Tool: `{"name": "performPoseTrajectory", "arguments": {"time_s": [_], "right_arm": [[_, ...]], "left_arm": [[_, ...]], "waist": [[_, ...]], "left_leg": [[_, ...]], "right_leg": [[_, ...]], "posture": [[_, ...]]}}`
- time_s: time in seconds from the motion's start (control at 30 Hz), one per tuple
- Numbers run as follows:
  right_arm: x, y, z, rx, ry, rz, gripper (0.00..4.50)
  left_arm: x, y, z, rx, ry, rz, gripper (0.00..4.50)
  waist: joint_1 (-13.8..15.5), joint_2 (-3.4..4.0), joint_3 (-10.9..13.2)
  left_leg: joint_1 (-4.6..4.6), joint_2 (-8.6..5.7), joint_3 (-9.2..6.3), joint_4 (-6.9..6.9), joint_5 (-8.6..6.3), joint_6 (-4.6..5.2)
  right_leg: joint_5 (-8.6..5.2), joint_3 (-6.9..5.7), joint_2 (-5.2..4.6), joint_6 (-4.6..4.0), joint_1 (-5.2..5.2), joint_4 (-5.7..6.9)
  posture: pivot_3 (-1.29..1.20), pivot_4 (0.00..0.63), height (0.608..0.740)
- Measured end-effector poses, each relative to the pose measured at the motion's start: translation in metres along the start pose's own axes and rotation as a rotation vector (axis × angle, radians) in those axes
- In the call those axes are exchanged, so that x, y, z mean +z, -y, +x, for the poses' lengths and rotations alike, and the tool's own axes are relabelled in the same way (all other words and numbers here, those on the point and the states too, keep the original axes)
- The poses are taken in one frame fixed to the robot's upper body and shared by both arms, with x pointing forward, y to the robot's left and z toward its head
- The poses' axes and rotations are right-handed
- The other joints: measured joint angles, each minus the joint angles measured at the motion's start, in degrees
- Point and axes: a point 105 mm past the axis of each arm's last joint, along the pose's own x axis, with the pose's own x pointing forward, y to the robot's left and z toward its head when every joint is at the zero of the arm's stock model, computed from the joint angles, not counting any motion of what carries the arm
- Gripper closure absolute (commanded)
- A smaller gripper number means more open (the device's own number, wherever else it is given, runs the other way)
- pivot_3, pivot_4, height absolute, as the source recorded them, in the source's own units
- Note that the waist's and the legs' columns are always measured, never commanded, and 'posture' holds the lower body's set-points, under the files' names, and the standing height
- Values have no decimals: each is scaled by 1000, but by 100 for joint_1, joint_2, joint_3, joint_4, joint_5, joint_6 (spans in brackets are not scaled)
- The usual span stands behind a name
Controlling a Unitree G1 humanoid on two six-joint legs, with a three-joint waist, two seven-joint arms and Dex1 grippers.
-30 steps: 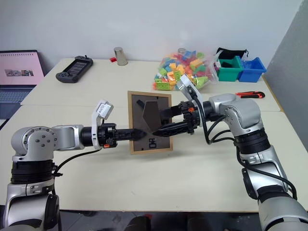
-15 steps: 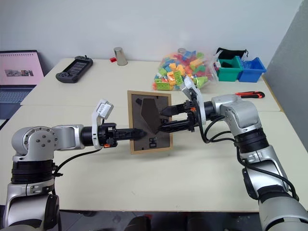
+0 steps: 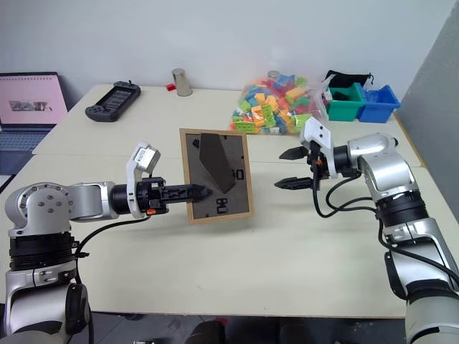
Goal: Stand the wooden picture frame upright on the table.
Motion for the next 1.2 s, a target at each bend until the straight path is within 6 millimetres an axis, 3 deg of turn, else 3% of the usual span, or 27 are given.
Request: {"name": "performPoseTrajectory", "arguments": {"time_s": [0.07, 0.1, 0.17, 0.23, 0.33, 0.57, 0.83, 1.2], "right_arm": [[-5, 3, -1, -42, -20, -103, 69], [-6, 9, -1, -107, -29, -236, 69], [-1, 18, -3, -264, -43, -649, 69], [8, 12, -2, -285, -22, -968, 69], [22, 6, -2, -298, 71, -1187, 69], [33, 3, 14, -320, 152, -1406, 69], [32, -9, 29, -279, 255, -1579, 69], [43, -18, 47, -247, 409, -1707, 69]], "left_arm": [[0, 2, 1, -23, 2, -23, 3208], [1, 3, 1, -30, 4, -40, 3208], [7, 4, 2, -76, 21, -106, 3208], [11, 5, 1, -105, 35, -145, 3208], [14, 4, -2, -108, 44, -180, 3208], [7, 12, 5, -145, -9, -211, 3208], [2, 15, 4, -140, -23, -225, 3208], [-14, 15, 9, -131, -73, -254, 3208]], "waist": [[-17, 0, 0], [-24, 0, 0], [-20, -1, 2], [-25, -1, 4], [-49, -2, 4], [-36, -2, 4], [-73, -2, 4], [-117, -3, 4]], "left_leg": [[1, 0, 0, 0, 0, 0], [1, 2, 1, 1, 0, 0], [1, -1, 2, 2, 0, 0], [3, -4, 7, 2, 1, -1], [7, -3, 7, 1, 13, -23], [20, -17, 6, 8, 19, -30], [23, -26, 3, 11, 21, -32], [22, -30, -2, 10, 21, -31]], "right_leg": [[0, 0, 0, 0, 0, 1], [0, 0, 0, 0, 0, 2], [1, 1, -2, 2, -2, 5], [2, 8, -4, 3, -2, 5], [3, 10, -5, 2, 0, 7], [1, 12, -16, -1, -9, 51], [-1, 22, -16, -6, -19, 77], [-1, 21, -18, -6, -19, 82]], "posture": [[0, 150, 740], [0, 150, 740], [0, 150, 740], [0, 150, 740], [0, 150, 740], [0, 150, 740], [0, 150, 740], [0, 150, 740]]}}
